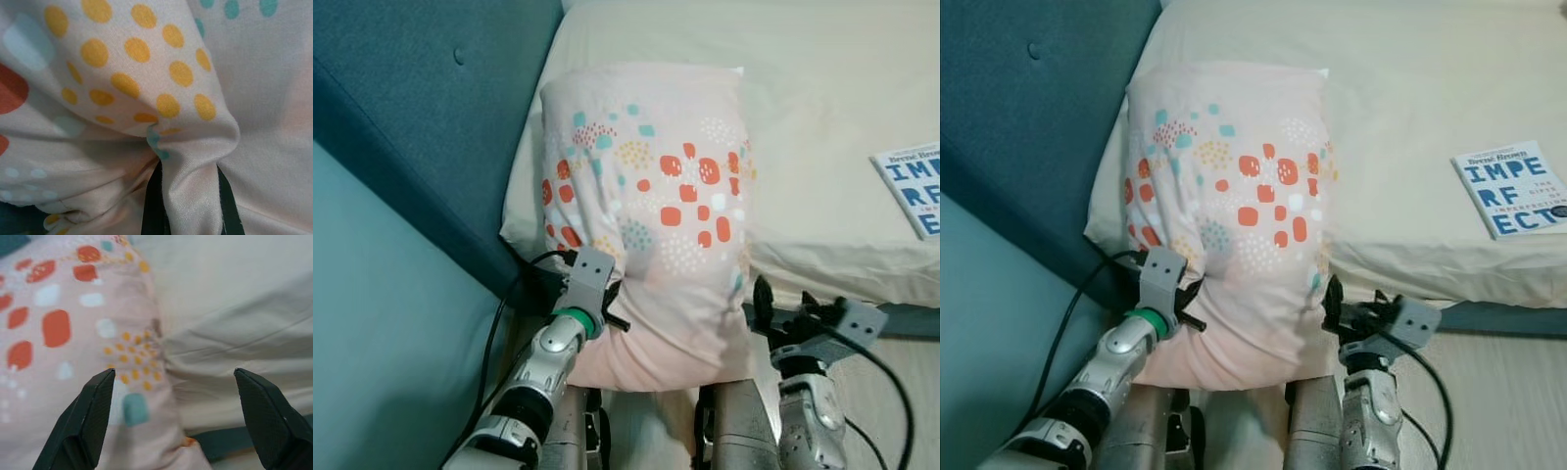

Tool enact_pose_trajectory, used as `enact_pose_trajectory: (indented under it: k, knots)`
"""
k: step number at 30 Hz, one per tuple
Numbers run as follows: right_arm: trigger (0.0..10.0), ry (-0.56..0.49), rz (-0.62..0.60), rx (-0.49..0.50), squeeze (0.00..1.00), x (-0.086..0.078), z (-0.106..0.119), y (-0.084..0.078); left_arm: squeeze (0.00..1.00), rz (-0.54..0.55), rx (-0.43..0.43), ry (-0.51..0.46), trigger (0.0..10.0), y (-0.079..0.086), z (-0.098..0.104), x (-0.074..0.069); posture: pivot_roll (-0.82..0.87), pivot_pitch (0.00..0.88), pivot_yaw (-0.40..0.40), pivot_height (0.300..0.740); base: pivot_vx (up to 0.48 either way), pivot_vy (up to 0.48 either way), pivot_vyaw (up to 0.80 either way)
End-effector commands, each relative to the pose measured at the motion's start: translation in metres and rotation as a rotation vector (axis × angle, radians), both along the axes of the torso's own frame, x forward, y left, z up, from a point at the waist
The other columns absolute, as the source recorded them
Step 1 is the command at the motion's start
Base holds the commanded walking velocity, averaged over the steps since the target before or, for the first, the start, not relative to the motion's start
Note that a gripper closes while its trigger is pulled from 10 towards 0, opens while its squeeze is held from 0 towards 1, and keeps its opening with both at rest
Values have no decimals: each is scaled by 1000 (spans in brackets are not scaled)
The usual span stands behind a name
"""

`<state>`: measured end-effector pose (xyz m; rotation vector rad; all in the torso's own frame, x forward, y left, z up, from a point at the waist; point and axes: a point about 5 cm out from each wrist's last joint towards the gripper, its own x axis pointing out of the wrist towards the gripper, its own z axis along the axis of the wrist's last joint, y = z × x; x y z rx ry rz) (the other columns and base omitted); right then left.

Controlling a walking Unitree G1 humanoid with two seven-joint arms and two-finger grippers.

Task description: Clean up the room

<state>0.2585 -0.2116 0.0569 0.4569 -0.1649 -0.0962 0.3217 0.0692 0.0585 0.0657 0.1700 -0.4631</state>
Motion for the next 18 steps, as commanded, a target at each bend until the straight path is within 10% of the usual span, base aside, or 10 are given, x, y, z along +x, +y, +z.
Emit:
enact_pose_trajectory:
  k: [1, 18]
  knots:
    - [10000, 18, 8, 38, 1000, -7, -7, -2, 0, -2, 13, 31, 10000, 0, -5, -1, 28, 197, 141, 631, 0, 0, 0]
    - [10000, 27, 12, 186, 1000, -3, -16, -37, 0, -5, -5, 21, 10000, -4, 6, 8, 46, 204, 146, 631, 0, 0, 0]
